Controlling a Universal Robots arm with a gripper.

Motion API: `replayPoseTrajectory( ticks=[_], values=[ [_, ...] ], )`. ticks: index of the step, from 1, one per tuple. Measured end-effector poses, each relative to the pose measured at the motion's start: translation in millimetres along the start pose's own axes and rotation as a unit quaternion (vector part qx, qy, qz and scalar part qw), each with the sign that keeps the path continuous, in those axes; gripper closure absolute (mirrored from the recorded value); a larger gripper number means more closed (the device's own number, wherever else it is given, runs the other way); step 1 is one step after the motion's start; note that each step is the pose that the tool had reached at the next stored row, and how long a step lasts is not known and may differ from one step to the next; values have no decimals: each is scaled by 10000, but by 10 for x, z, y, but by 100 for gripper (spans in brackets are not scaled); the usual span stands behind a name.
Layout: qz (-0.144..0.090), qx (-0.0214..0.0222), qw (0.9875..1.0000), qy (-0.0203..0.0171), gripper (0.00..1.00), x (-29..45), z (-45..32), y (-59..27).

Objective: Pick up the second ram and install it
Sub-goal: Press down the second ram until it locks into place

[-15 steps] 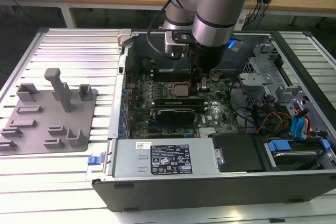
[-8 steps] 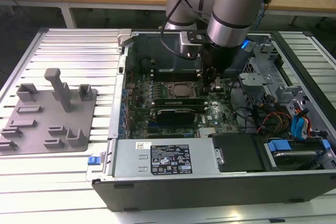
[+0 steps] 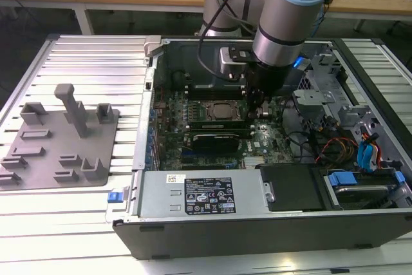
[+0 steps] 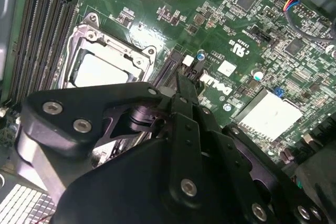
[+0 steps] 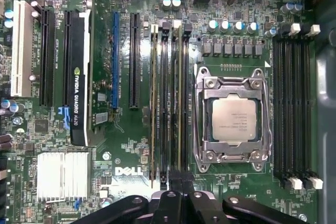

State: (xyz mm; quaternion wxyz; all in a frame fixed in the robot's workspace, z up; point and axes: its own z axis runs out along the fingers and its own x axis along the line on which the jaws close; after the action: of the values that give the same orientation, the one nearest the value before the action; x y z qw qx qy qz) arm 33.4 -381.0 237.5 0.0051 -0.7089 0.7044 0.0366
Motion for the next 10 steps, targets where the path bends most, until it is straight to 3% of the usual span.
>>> replayPoseTrajectory(
  ticks=[10],
  values=[
    [0, 0, 10000, 2, 92, 5, 72, -3]
  ],
)
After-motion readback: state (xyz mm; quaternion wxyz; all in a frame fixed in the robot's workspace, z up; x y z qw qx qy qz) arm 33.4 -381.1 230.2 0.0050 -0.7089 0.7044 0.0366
